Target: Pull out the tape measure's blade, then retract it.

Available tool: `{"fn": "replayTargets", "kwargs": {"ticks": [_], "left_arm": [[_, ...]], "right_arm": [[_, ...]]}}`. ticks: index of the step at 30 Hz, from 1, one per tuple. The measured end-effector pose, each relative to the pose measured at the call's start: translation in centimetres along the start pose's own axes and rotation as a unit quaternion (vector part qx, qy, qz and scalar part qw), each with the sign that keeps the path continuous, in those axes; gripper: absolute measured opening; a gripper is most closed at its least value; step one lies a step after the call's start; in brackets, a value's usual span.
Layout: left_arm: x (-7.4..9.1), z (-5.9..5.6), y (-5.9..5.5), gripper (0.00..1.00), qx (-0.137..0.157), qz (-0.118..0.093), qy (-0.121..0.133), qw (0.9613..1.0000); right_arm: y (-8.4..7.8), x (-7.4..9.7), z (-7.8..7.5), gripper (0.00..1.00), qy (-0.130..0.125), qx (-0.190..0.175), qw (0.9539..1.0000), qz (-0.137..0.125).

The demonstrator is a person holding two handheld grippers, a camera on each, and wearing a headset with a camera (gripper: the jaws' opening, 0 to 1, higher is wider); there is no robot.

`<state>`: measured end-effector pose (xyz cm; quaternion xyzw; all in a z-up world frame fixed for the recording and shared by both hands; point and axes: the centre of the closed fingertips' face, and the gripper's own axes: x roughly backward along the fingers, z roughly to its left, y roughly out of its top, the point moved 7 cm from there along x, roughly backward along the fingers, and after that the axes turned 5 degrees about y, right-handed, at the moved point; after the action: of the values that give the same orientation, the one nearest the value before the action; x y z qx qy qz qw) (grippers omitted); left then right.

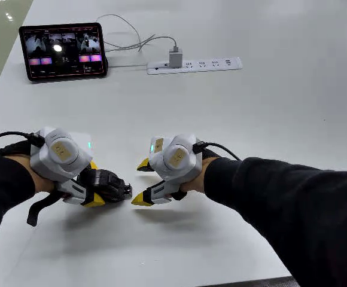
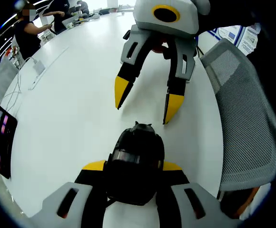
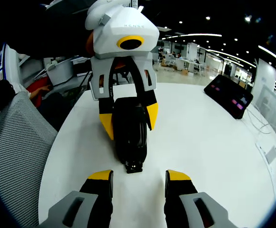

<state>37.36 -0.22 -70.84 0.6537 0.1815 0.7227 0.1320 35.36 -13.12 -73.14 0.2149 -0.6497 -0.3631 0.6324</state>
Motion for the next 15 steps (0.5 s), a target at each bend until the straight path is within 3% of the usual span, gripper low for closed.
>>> {"fn": "replayTargets", "kwargs": {"ticks": [5,9,11,13,15], "left_arm": [[0.0,0.0,-0.1,0.33,0.002,-0.004,0.001,1.0],[-0.1,0.0,0.0,0.34,0.002,-0.003,-0.001,1.0],[-0.1,0.1,0.0,0.34,0.002,-0.002,0.0,1.0],[-0.1,0.1,-0.1,0.34,0.004,-0.003,0.0,1.0],[-0.1,0.1,-0.1,0.34,0.007,-0.006,0.002,1.0]], "right_arm": [[0.2,0.0,0.1,0.37,0.007,0.009,0.9999,-0.002],[0.5,-0.5,0.2,0.27,0.019,0.016,0.9997,-0.006],[0.5,-0.9,0.1,0.23,0.014,0.016,0.9998,-0.002],[0.3,-1.5,0.1,0.25,0.012,0.013,0.9998,0.005],[0.3,-1.8,0.3,0.23,0.012,0.03,0.9993,0.019]]}}
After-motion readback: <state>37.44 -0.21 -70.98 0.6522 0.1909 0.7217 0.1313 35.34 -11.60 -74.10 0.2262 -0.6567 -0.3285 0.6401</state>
